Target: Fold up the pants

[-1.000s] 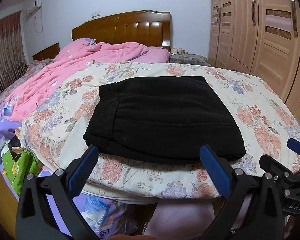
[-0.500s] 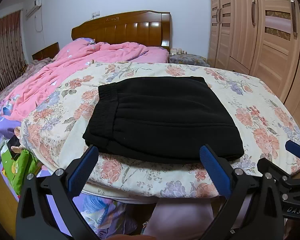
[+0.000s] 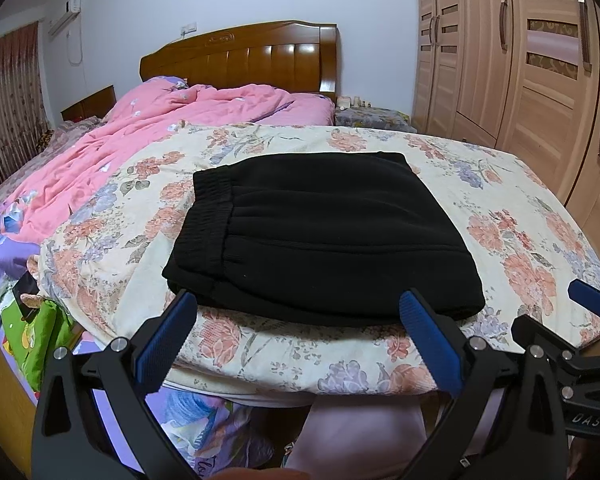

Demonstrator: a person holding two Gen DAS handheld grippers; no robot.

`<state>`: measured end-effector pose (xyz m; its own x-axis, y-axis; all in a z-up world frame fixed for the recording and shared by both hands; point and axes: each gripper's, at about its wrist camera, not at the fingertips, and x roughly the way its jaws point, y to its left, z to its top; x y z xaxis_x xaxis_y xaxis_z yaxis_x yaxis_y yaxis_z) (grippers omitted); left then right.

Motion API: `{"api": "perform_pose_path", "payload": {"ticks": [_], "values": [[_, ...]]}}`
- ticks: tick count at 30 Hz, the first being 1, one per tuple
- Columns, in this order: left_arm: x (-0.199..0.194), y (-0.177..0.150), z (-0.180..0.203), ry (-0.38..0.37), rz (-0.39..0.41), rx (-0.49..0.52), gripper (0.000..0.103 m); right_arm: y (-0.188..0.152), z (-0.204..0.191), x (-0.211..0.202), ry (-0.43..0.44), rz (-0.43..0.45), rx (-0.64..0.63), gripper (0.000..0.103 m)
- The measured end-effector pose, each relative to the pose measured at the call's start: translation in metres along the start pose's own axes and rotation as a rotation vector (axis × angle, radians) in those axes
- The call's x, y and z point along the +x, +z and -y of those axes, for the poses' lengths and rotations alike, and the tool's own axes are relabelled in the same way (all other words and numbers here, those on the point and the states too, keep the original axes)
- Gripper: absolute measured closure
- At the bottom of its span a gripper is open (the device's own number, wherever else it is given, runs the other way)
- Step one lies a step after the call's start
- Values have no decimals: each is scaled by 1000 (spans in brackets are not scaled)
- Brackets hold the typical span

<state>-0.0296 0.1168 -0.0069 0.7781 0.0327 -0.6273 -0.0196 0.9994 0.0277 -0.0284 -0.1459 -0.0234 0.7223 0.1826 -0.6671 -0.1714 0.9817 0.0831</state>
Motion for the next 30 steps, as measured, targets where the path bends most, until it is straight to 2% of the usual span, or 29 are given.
{"api": "perform_pose_path", "payload": {"ticks": [27, 30], "values": [[-2, 1, 1, -28, 5, 3, 2, 0, 1, 0, 1, 0, 0, 4], [-4, 1, 4, -8, 17, 16, 2, 0, 1, 0, 1, 0, 1, 4]]}}
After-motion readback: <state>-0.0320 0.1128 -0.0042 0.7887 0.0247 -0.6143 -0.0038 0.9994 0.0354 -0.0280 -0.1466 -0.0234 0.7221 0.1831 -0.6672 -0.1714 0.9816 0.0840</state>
